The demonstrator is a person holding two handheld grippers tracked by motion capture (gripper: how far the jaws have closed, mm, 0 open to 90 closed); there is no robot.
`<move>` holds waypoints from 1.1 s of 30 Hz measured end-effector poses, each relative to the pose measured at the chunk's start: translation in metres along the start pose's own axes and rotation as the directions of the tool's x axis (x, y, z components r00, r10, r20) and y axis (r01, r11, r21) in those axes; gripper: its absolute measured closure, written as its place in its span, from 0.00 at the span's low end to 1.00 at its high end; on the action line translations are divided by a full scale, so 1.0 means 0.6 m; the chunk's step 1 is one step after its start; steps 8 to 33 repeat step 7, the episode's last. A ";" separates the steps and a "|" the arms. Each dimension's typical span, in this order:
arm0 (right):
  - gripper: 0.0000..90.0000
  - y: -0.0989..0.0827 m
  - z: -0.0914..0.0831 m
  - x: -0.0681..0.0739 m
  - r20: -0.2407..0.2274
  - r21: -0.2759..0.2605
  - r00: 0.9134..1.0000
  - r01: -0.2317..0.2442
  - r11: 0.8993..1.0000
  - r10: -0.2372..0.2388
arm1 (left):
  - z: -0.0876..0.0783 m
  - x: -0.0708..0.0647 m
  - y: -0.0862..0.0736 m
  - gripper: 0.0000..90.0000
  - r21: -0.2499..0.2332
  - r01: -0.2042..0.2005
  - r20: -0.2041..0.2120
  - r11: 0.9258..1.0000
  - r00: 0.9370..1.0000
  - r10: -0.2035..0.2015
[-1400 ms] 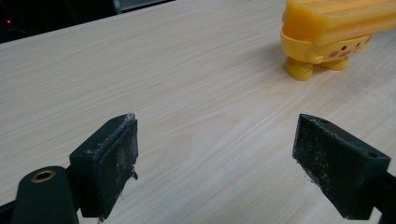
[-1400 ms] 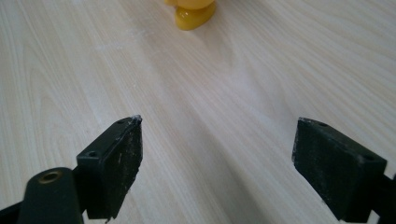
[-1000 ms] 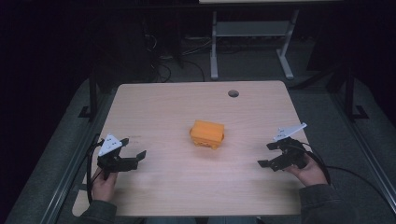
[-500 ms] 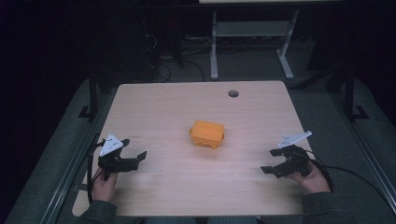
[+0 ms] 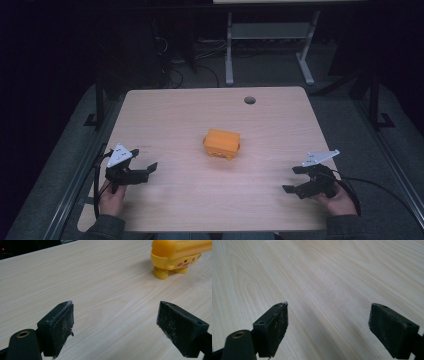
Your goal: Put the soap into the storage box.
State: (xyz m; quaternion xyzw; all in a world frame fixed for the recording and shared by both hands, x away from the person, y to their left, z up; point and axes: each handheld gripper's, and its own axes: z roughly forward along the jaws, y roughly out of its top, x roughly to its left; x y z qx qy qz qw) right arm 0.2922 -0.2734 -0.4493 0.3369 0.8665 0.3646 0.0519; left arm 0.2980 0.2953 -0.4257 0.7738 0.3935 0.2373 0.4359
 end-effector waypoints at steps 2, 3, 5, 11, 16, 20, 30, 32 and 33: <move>0.17 -0.003 -0.001 0.003 -0.001 -0.005 1.000 0.000 1.000 0.000 | 0.000 0.000 0.000 0.15 -0.001 -0.001 0.000 1.000 1.000 0.001; 0.17 -0.006 -0.002 0.005 0.005 -0.006 1.000 -0.005 1.000 0.005 | 0.000 0.000 0.000 0.15 0.000 -0.001 0.000 1.000 1.000 0.001; 0.16 -0.010 -0.004 0.008 0.011 -0.021 1.000 -0.009 1.000 0.009 | -0.001 0.000 0.000 0.15 -0.002 0.001 0.000 1.000 1.000 -0.001; 0.16 -0.015 -0.008 0.014 0.021 -0.036 1.000 -0.002 0.999 0.003 | -0.001 0.000 0.001 0.15 -0.006 0.000 -0.002 1.000 1.000 0.000; 0.16 -0.015 -0.008 0.014 0.021 -0.036 1.000 -0.002 0.999 0.003 | -0.001 0.000 0.001 0.15 -0.006 0.000 -0.002 1.000 1.000 0.000; 0.16 -0.015 -0.008 0.014 0.021 -0.036 1.000 -0.002 0.999 0.003 | -0.001 0.000 0.001 0.15 -0.006 0.000 -0.002 1.000 1.000 0.000; 0.16 -0.015 -0.008 0.014 0.021 -0.036 1.000 -0.002 0.999 0.003 | -0.001 0.000 0.001 0.15 -0.006 0.000 -0.002 1.000 1.000 0.000; 0.16 -0.015 -0.008 0.014 0.021 -0.036 1.000 -0.002 0.999 0.003 | -0.001 0.000 0.001 0.15 -0.006 0.000 -0.002 1.000 1.000 0.000; 0.16 -0.015 -0.008 0.014 0.021 -0.036 1.000 -0.002 0.999 0.003 | -0.001 0.000 0.001 0.15 -0.006 0.000 -0.002 1.000 1.000 0.000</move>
